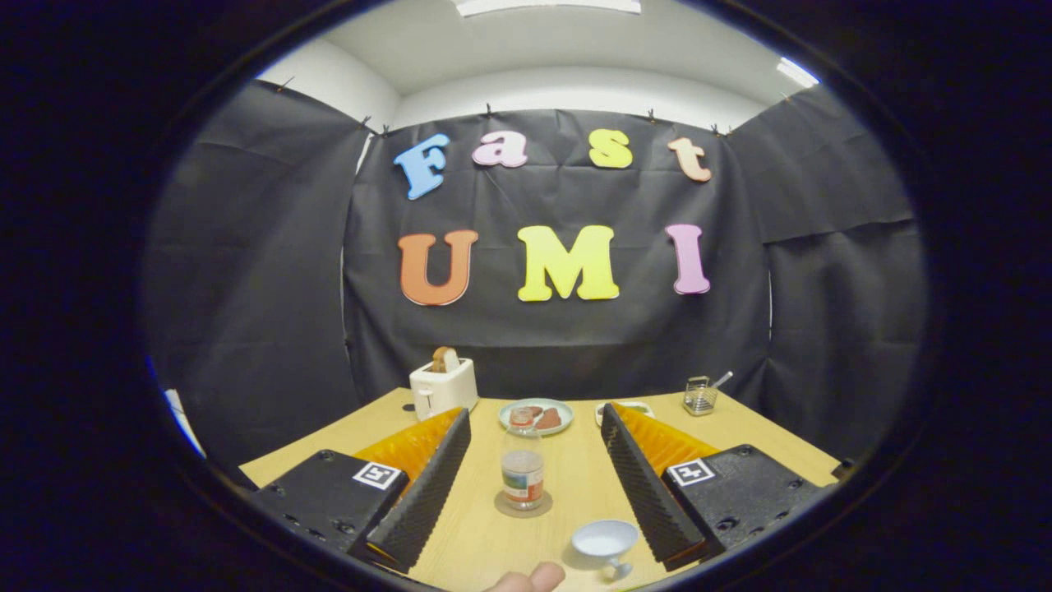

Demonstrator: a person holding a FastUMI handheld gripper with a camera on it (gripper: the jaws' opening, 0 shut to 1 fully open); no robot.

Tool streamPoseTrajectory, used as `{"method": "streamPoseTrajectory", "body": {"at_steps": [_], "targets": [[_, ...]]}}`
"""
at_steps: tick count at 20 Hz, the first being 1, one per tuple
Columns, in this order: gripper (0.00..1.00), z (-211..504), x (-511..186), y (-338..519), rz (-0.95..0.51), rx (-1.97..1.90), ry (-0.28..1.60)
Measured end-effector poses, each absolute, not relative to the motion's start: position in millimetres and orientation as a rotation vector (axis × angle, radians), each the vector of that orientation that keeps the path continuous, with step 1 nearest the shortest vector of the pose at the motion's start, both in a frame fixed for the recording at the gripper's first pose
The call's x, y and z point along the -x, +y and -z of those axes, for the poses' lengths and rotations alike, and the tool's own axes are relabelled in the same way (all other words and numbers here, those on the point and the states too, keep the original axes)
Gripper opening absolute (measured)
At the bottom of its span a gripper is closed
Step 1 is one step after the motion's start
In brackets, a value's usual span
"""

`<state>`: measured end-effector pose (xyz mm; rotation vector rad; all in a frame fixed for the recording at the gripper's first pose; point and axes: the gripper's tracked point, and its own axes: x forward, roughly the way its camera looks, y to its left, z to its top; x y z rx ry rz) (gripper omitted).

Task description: Take the bottle from table, then pour the juice into the cup, finally place the bottle on the coaster

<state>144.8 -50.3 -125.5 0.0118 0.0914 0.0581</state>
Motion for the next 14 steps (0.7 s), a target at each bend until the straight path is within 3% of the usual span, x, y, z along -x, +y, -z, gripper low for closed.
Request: {"method": "streamPoseTrajectory", "body": {"at_steps": [14], "targets": [[1.0, 63, -66, -73, 0.043, 0.012, 0.089]]}}
